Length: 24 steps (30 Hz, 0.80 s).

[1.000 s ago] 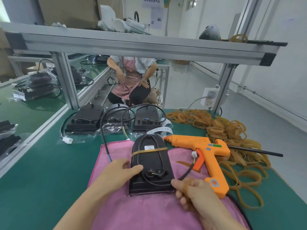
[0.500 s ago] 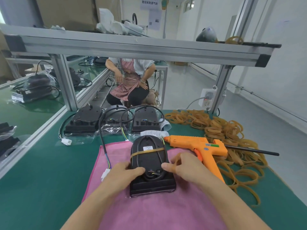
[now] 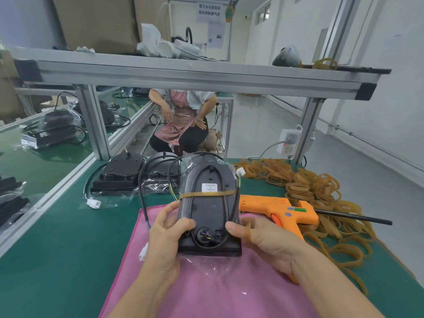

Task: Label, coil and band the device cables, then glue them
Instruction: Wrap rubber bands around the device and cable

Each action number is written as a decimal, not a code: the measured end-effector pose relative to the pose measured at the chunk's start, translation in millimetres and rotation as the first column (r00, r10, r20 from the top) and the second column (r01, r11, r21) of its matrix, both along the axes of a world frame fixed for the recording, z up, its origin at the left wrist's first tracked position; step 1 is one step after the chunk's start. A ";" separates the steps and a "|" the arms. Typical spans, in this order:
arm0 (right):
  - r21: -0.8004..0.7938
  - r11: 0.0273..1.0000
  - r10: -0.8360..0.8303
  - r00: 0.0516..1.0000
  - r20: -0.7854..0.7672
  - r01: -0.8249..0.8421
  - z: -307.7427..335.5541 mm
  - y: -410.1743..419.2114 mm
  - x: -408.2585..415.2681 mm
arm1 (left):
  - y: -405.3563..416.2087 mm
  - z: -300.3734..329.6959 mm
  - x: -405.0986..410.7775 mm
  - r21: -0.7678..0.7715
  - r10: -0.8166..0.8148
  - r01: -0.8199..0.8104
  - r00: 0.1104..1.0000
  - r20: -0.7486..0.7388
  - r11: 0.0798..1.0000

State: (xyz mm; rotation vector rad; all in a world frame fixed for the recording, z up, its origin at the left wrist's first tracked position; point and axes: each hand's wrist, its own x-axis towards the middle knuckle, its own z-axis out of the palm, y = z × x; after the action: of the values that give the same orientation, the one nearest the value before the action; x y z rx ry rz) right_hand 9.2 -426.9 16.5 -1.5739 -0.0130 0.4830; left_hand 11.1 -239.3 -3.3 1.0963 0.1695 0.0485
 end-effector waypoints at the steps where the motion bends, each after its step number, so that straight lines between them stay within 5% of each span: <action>1: 0.079 0.996 0.054 0.998 -0.027 -0.052 3.1 2.5 0.0 | -0.5 0.2 1.3 -0.014 0.001 -0.001 1.000 0.024 1.000; 8: 0.289 0.954 0.090 0.996 -0.005 -0.085 8.1 17.2 3.6 | 4.6 13.1 10.7 0.044 -0.002 -0.005 0.988 0.155 0.999; 16: 0.100 0.982 -0.168 0.981 0.097 0.158 12.2 28.0 3.8 | 11.8 10.0 5.8 0.072 -0.112 0.101 0.976 0.187 0.992; 24: 0.046 0.982 -0.186 0.972 0.141 0.181 11.9 29.7 0.2 | 16.9 15.3 -2.2 0.360 -0.330 0.217 0.898 0.292 0.908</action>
State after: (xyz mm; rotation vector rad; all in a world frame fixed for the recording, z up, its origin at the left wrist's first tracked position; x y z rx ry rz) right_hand 9.4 -397.2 28.4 -1.5584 0.0136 0.2217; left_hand 8.9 -222.4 11.9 1.4080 -0.3270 0.0123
